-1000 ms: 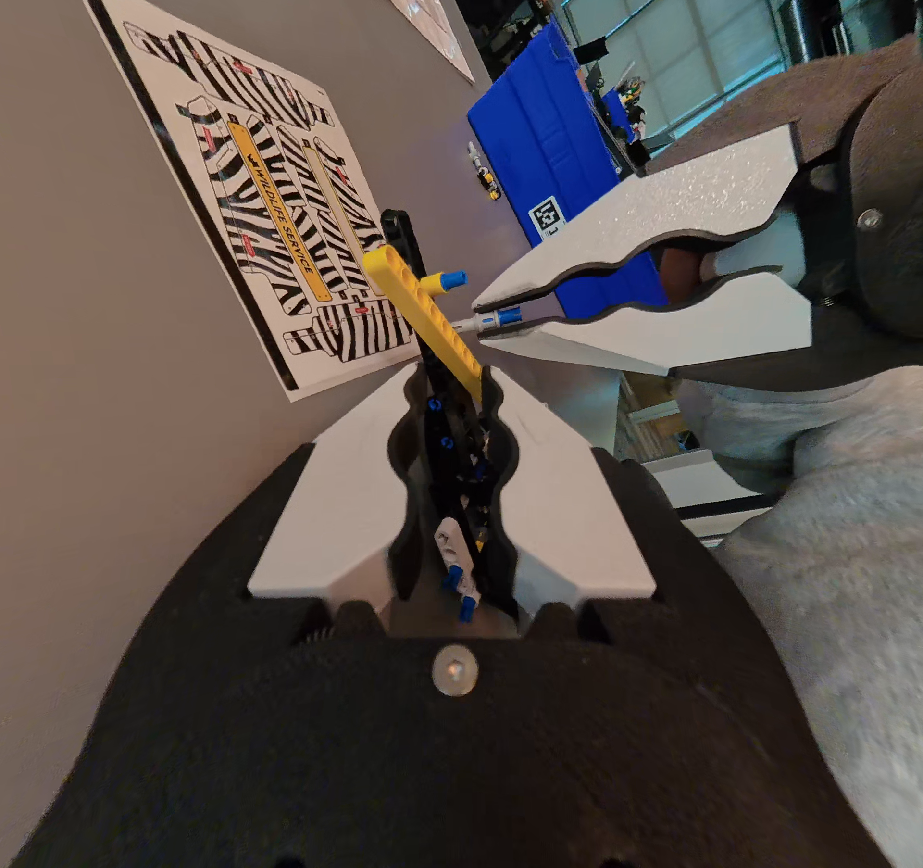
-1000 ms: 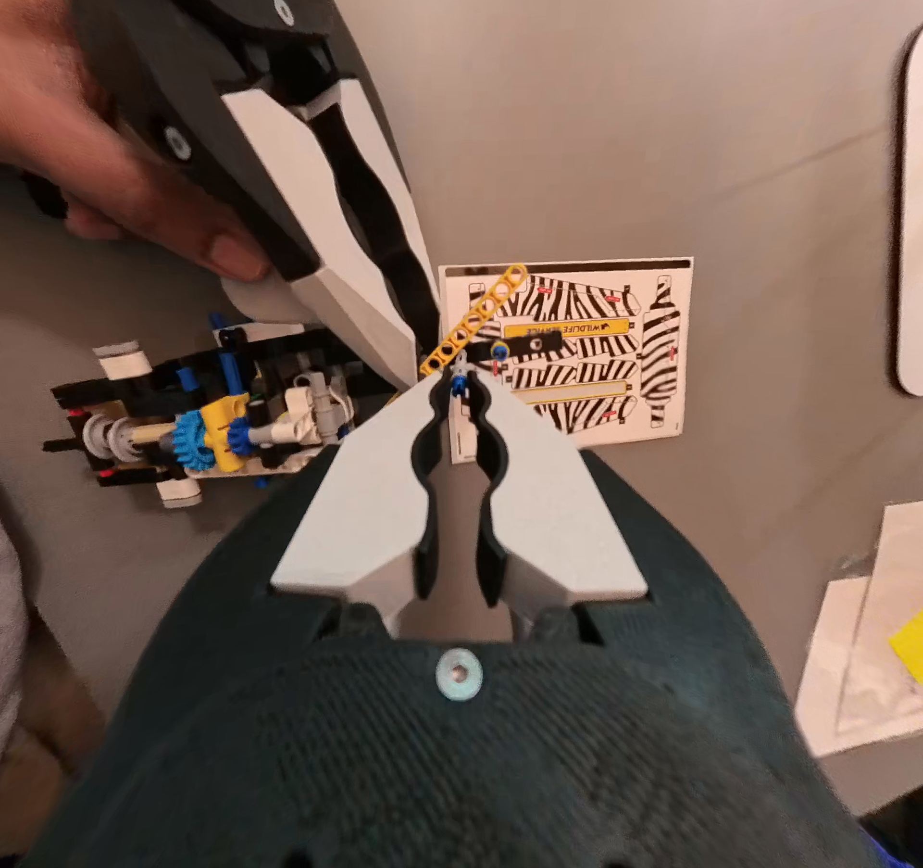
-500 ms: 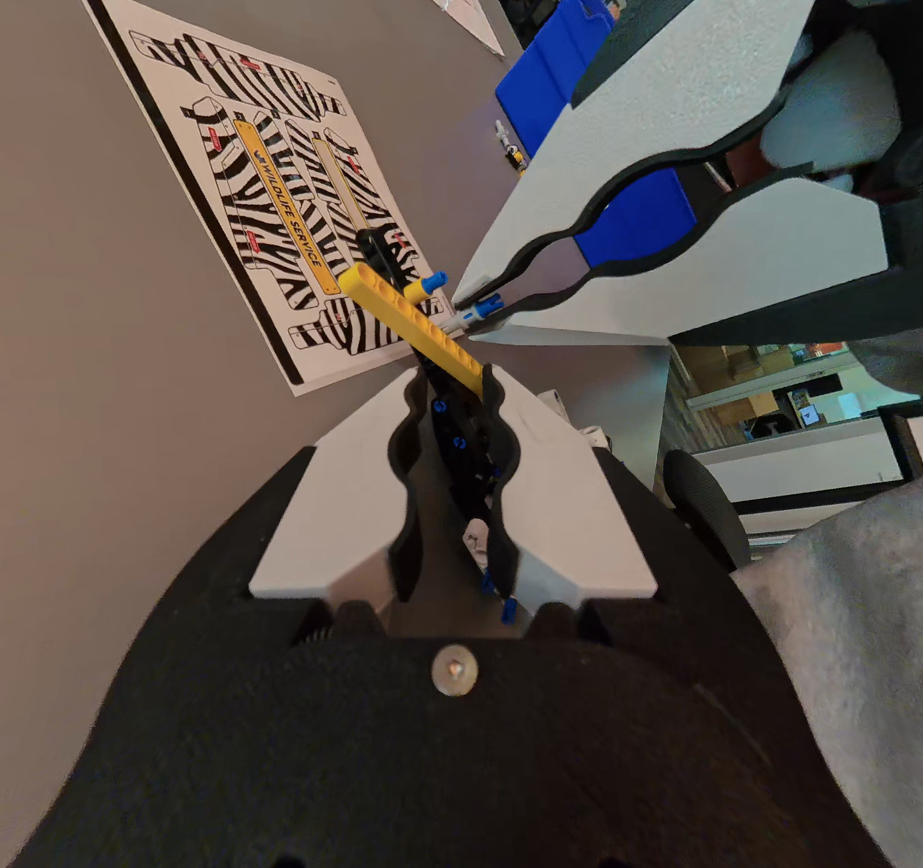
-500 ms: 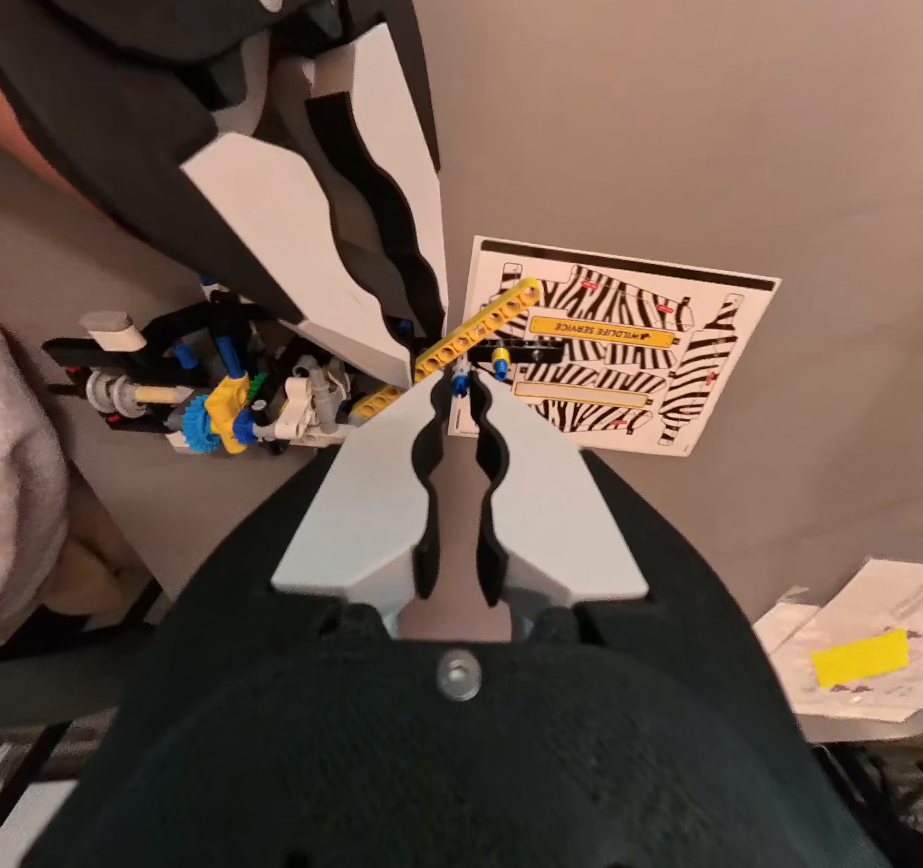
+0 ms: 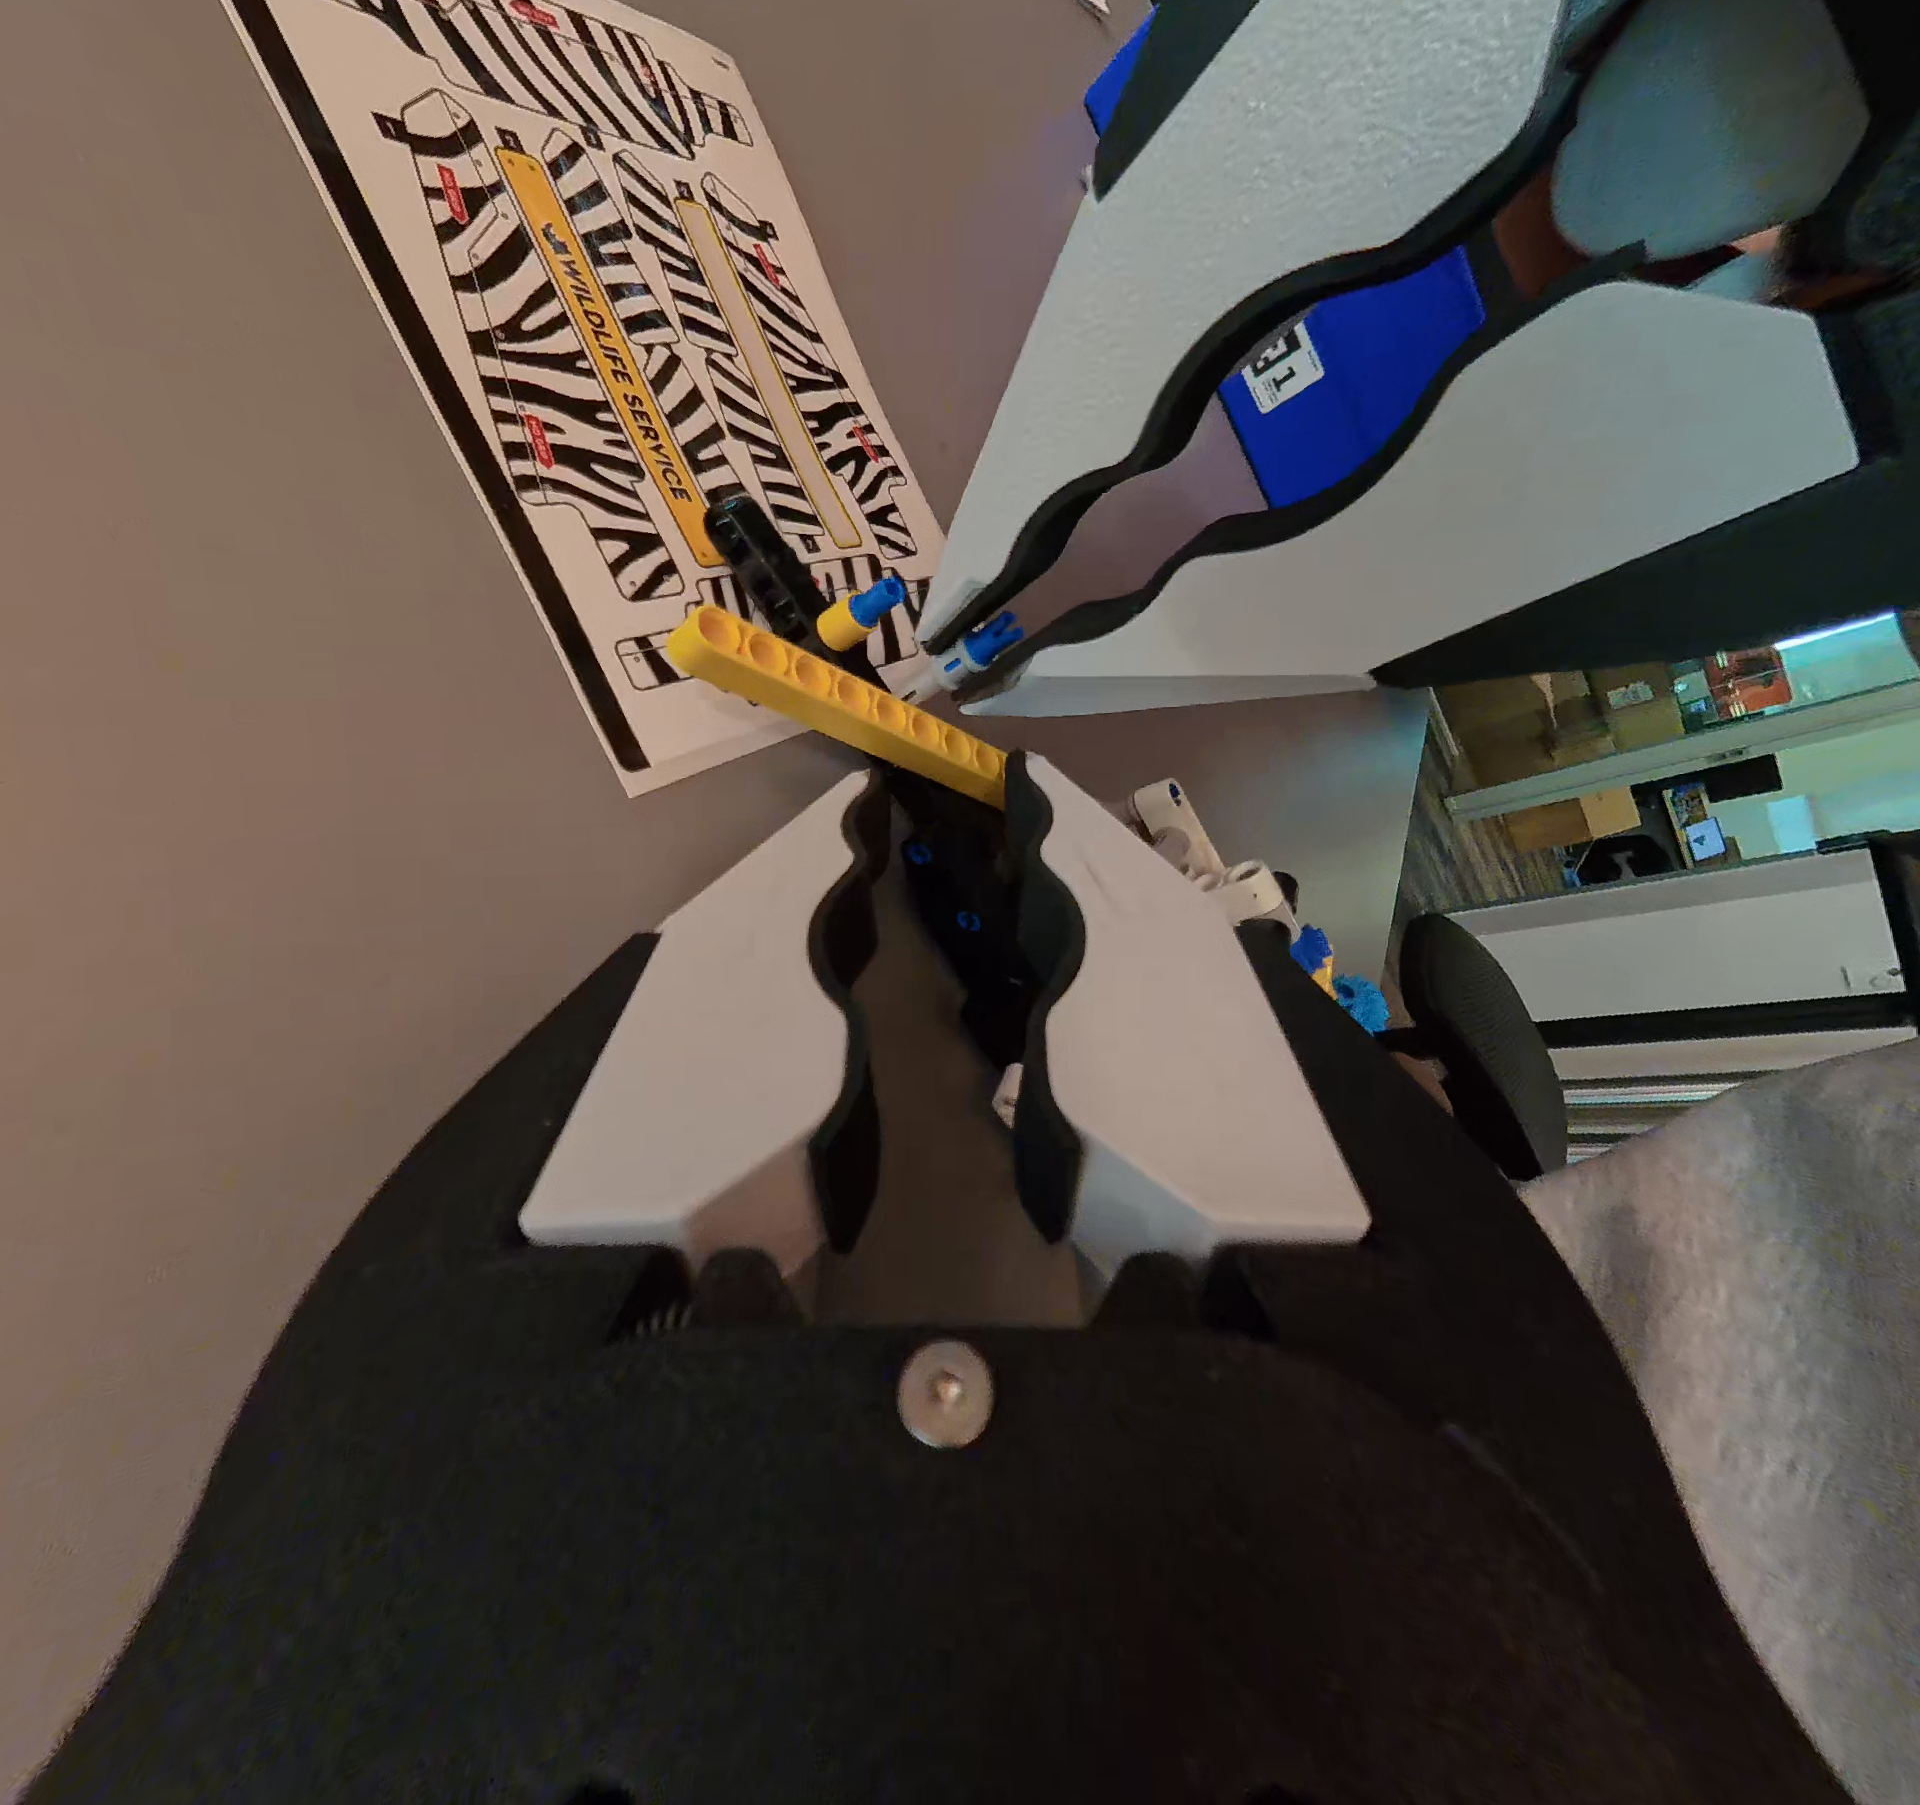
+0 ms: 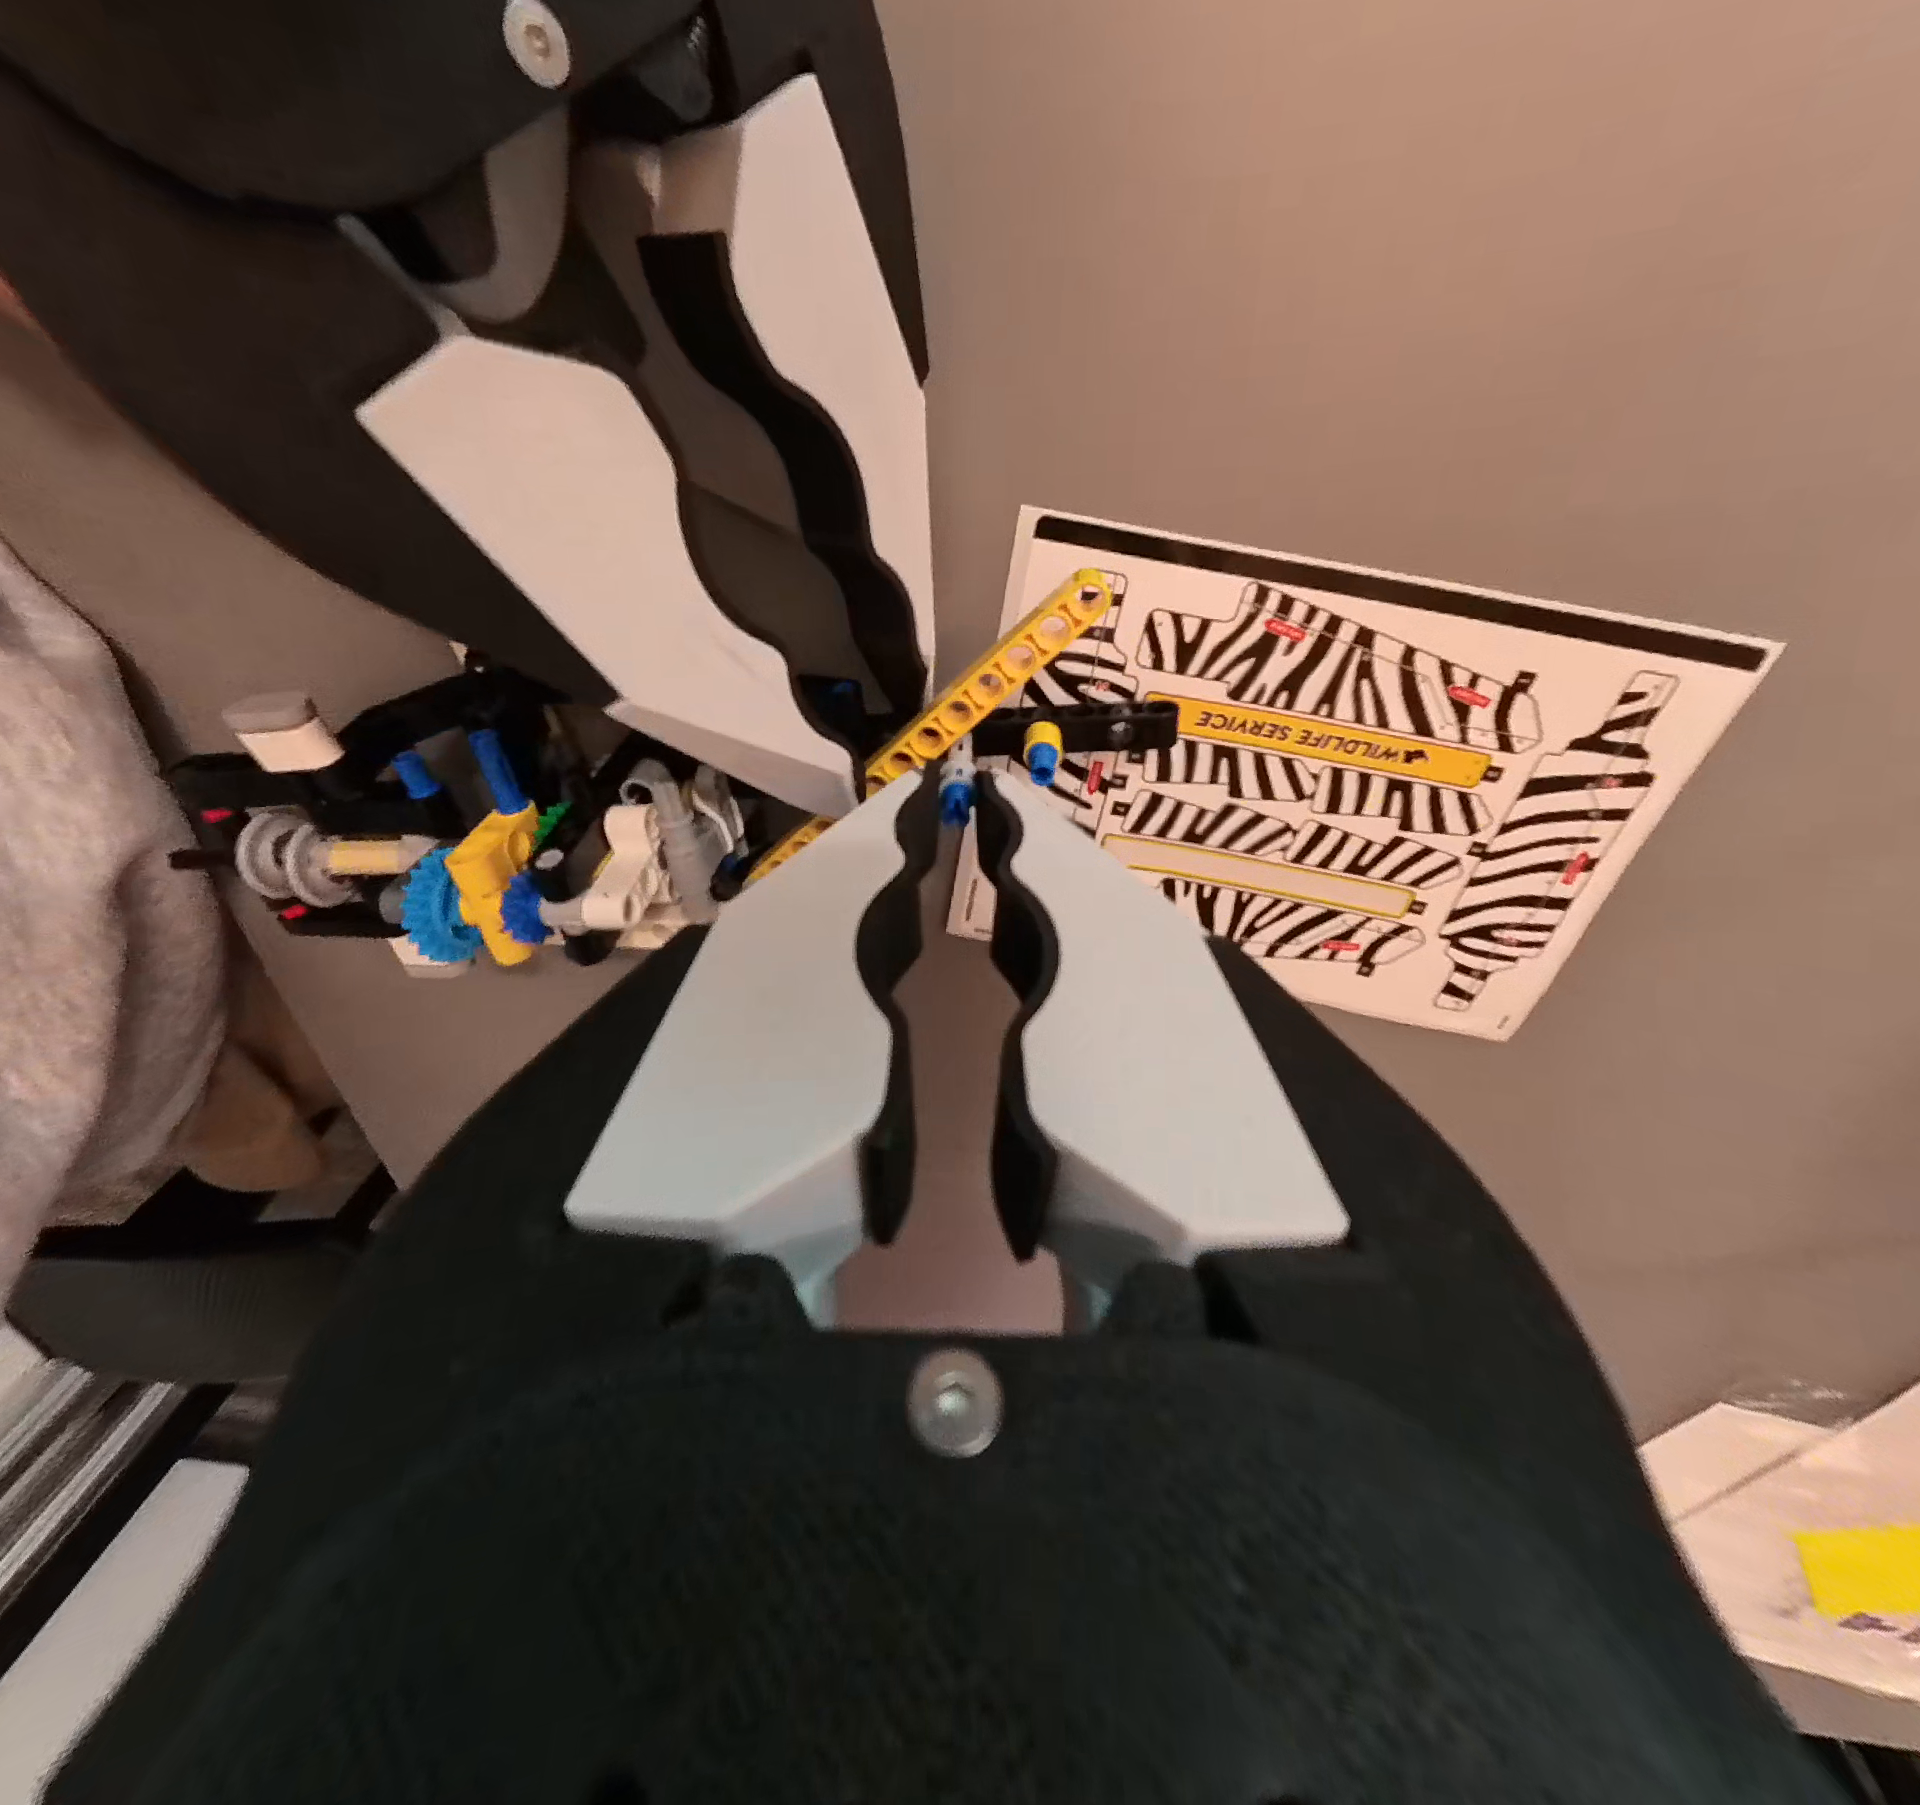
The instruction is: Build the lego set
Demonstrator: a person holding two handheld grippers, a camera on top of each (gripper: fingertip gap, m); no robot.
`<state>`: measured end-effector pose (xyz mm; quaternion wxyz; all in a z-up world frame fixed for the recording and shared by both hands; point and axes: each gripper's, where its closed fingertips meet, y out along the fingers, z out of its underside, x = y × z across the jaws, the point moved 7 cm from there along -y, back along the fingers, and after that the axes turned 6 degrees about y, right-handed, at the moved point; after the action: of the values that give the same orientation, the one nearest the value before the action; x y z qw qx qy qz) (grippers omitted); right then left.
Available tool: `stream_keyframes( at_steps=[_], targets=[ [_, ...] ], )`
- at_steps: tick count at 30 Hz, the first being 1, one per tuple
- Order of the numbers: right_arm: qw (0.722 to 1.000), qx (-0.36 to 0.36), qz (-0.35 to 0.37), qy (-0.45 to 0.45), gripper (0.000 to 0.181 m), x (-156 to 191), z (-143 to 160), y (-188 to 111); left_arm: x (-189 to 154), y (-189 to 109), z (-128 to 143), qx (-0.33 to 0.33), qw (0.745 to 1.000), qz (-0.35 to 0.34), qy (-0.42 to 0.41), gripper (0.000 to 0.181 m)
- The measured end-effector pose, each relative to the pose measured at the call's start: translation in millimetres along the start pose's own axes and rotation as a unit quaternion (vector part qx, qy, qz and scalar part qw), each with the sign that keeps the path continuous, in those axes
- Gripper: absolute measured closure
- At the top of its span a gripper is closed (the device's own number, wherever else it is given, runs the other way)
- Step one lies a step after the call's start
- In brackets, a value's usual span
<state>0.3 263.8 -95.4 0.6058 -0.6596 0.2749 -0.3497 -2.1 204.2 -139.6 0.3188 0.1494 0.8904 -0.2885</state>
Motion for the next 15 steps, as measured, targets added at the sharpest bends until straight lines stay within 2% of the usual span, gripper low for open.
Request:
stream_keyframes(
  at_steps=[1,15],
  targets=[
    [1.000,0.001,-0.002,-0.001,0.176,-0.6,-0.2,0.5,0.1,0.0,0.0,0.000,1.000,-0.002,0.000,0.161],
    [0.999,-0.013,-0.049,0.016,0.176,-9.2,2.8,2.9,1.7,-0.6,0.8,0.003,1.000,-0.014,0.003,0.161]
  ],
)
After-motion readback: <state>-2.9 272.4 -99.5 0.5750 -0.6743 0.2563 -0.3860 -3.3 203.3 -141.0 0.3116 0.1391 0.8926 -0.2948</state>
